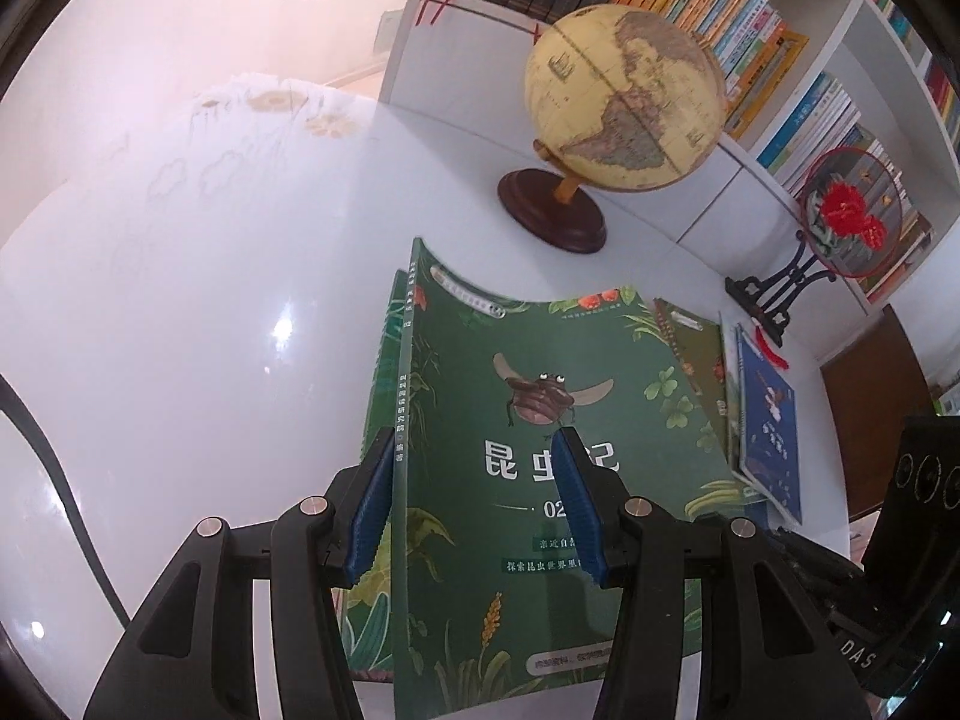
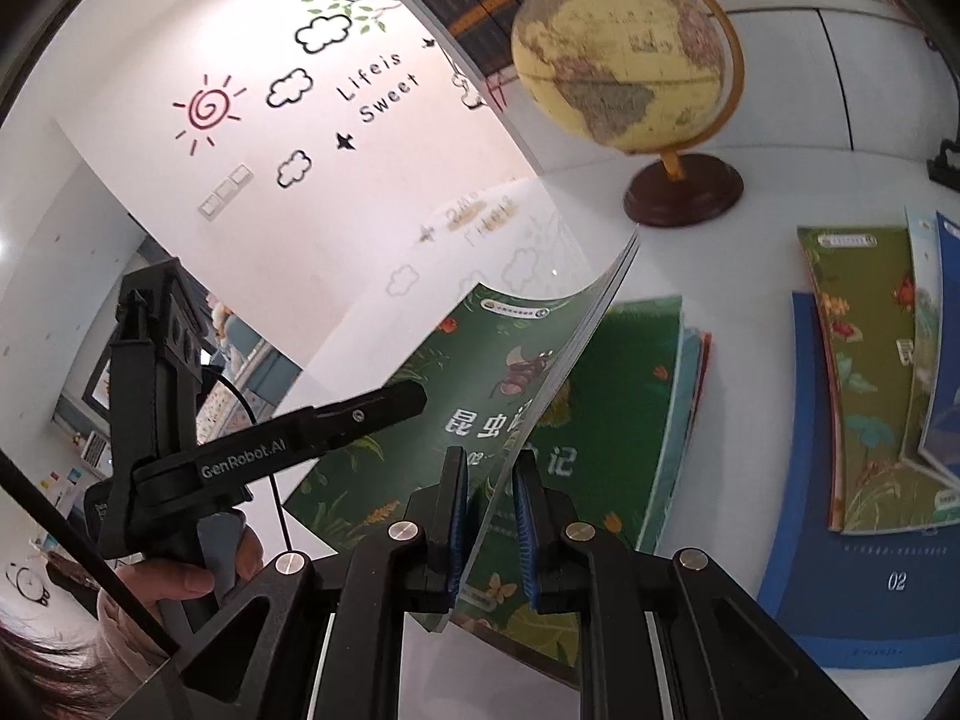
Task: Organize books
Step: 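Open both grippers and pull back from the standing beetle-cover book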
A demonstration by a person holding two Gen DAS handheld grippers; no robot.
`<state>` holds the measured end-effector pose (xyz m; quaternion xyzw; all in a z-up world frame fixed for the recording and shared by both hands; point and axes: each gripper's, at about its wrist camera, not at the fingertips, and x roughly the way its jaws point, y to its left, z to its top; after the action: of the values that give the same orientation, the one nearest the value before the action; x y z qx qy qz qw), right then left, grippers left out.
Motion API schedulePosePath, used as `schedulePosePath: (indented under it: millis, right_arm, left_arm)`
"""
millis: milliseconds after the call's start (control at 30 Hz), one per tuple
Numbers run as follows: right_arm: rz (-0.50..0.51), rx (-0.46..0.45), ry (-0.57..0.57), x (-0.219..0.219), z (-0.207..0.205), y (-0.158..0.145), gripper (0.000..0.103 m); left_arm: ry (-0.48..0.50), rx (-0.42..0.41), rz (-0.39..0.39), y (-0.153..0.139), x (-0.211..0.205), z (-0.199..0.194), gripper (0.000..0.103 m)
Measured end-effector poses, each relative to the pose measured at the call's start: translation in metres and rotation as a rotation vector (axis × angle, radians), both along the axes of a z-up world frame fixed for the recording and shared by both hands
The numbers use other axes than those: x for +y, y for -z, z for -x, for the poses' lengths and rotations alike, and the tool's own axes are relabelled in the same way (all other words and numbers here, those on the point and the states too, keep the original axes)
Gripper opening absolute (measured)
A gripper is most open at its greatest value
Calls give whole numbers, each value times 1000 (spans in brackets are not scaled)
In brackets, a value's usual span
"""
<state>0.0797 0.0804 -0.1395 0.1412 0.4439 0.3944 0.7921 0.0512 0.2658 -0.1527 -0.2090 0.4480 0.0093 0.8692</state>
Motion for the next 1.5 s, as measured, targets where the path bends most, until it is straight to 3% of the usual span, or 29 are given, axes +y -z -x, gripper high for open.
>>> schedulePosePath:
  millis: [300,500,633,867,900,1000,1033,1200,1500]
  right_arm:
    - [80,114,25,3,-7,31,15]
    - [131,146,41,7,-9,41,15]
    - [135,201,59,3,-15,48,18]
    - [139,221,63,1,-15,47,21]
    - [139,224,60,1,-15,47,24]
    - [99,223,31,2,-14,44,52]
    - [101,212,28,2,-13,41,54]
    - [161,194,45,-8,-11,39,55]
    - [88,178,190,-68,-19,31,55]
  left_arm:
    - [-2,50,12,22,2,-4,48]
    - [13,89,-47,29,-2,-6,48]
    - [-1,138,-66,36,-1,-9,58]
    - [25,185,-106,43,-6,-13,63]
    - [28,186,-113,43,-6,-13,63]
    - [49,191,-140,44,-8,-13,63]
    - [49,188,-160,42,-8,-12,63]
    - [12,199,-246,34,3,-14,63]
    - [14,125,-164,10,-13,-32,63]
